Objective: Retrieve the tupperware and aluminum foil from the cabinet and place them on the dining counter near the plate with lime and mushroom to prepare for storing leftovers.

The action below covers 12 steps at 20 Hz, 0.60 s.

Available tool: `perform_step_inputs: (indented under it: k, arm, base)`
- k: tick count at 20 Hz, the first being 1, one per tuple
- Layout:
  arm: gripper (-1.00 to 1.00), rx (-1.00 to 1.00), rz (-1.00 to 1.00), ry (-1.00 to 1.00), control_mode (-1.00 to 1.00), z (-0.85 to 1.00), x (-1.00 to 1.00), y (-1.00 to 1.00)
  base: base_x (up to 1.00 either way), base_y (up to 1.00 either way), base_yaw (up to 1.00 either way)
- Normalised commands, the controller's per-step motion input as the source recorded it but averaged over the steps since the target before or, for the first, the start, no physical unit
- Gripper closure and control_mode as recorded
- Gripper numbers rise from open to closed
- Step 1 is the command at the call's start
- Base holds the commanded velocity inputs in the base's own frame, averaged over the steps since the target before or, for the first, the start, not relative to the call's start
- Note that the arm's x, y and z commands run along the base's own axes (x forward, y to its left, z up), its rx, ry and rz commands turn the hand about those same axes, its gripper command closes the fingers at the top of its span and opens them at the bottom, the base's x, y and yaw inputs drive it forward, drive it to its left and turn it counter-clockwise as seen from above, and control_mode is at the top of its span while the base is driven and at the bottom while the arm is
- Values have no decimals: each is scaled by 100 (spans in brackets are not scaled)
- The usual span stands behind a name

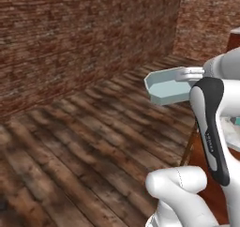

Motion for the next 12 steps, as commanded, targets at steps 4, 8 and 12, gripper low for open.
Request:
perform_step_inputs:
  k: [4,8,12]
  arm:
    - [100,0,0,0,100,0,0,0]
    - [100,0,0,0,100,0,0,0]
    - [100,0,0,0,100,0,0,0]
  base:
    - [66,97,-39]
    - [64,88,-60]
    - [59,81,-63]
